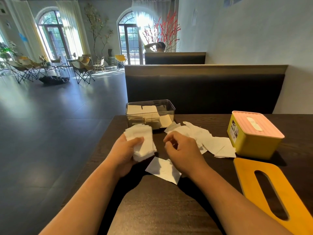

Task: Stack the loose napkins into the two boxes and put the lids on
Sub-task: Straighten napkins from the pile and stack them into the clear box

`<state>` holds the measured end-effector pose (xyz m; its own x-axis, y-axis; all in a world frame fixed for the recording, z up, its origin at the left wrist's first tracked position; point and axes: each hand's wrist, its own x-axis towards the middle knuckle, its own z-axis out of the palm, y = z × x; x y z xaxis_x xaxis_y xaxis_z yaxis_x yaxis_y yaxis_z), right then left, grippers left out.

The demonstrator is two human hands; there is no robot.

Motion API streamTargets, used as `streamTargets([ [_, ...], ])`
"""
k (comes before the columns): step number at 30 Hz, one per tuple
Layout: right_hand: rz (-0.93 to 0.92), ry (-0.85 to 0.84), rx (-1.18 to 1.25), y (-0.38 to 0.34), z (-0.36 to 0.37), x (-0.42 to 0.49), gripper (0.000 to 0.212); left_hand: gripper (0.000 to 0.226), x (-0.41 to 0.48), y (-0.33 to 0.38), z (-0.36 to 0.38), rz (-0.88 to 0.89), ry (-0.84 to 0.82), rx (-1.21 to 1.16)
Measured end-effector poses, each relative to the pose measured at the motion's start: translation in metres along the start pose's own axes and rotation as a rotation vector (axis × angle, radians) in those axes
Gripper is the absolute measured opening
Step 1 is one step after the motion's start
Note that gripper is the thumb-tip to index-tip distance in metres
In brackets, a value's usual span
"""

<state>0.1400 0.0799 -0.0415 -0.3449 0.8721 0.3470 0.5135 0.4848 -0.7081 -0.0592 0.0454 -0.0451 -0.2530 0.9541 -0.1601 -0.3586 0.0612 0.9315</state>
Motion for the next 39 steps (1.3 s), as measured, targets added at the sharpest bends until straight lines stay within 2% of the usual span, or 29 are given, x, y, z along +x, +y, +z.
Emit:
streamTargets([
  [2, -0.046, -0.19, -0.183, -0.002, 0.003, -0.003, 0.024, 0.043, 0.007, -0.001, -0.005, -0.003, 0.102, -0.01],
  [5, -0.138, -0.492, -0.365, -0.005, 0.008, -0.006, 0.044, 0.047, 0.01, -0.005, -0.007, -0.002, 0.138, -0.006],
  [8, -0.152, -0.578, -0.435, -0.006, 0.008, -0.006, 0.054, 0.046, 0.013, -0.009, -0.008, -0.002, 0.123, 0.004],
  [12, -0.123, -0.591, -0.484, -0.007, 0.003, -0.006, 0.047, 0.049, 0.015, -0.011, -0.007, -0.006, 0.129, 0.051],
  [15, -0.084, -0.595, -0.527, -0.008, -0.001, -0.006, 0.03, 0.049, 0.016, -0.012, -0.005, -0.003, 0.142, 0.106],
  [17, -0.063, -0.571, -0.476, -0.009, -0.004, -0.006, 0.015, 0.05, 0.015, -0.011, -0.004, 0.015, 0.138, 0.128],
  [19, -0.031, -0.523, -0.31, -0.011, -0.008, -0.006, 0.007, 0.049, 0.012, -0.012, -0.004, 0.043, 0.117, 0.173],
  [23, 0.032, -0.382, 0.049, -0.015, -0.013, -0.005, 0.007, 0.041, 0.006, -0.015, -0.001, 0.117, 0.006, 0.274],
  [27, 0.045, -0.265, 0.264, -0.011, -0.013, -0.003, 0.008, 0.042, -0.002, -0.016, 0.007, 0.146, -0.135, 0.395],
  [30, 0.07, -0.219, 0.342, -0.007, -0.009, -0.002, 0.01, 0.043, -0.009, -0.015, 0.013, 0.115, -0.247, 0.416],
  [34, 0.133, -0.112, 0.328, 0.0, 0.0, 0.0, 0.014, 0.039, -0.012, -0.013, 0.011, 0.041, -0.322, 0.424],
  [37, 0.12, -0.092, 0.227, 0.006, 0.003, 0.004, 0.025, 0.07, -0.011, -0.015, 0.008, 0.001, -0.385, 0.458],
  [39, 0.143, -0.174, 0.271, 0.009, 0.0, 0.005, 0.047, 0.096, -0.008, -0.016, 0.005, -0.005, -0.43, 0.495],
])
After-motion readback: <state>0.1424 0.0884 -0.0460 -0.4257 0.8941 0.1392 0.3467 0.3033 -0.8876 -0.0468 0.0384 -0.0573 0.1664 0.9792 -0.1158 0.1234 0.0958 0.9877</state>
